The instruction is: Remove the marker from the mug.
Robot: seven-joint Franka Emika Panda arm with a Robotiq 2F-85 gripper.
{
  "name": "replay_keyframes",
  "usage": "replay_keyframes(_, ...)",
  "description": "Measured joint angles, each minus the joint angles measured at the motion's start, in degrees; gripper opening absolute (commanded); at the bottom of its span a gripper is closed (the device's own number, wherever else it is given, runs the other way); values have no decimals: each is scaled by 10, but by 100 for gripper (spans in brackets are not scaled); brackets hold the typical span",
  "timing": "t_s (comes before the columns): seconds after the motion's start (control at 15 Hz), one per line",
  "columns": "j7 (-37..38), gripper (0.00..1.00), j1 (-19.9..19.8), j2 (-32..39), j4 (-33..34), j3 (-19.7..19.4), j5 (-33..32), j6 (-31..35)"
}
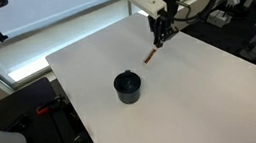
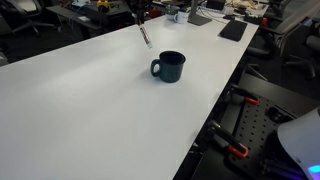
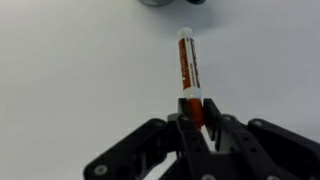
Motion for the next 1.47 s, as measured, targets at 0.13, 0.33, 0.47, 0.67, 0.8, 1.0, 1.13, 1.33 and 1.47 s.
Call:
replay_keyframes(0.13, 18, 5, -6, 26, 21, -5, 14, 15)
replay_keyframes(0.33, 47, 5, -16, 62, 52, -13, 41, 32)
replay_keyframes(0.47, 71, 5, -25, 84, 71, -16, 62, 32)
replay_keyframes(0.67, 101, 5, -38, 111, 92, -20, 85, 38)
replay_keyframes(0.8, 116, 5, -41, 126, 98, -27, 89, 58)
replay_keyframes(1.0, 151, 5, -42, 146, 100, -37, 98, 82)
replay_keyframes(1.13, 170, 5, -47, 160, 102, -38, 110, 71)
replay_keyframes(1.33, 184, 5, -55, 180, 116, -38, 134, 32)
replay_keyframes(1.47, 189, 5, -61, 192, 132, -38, 150, -7)
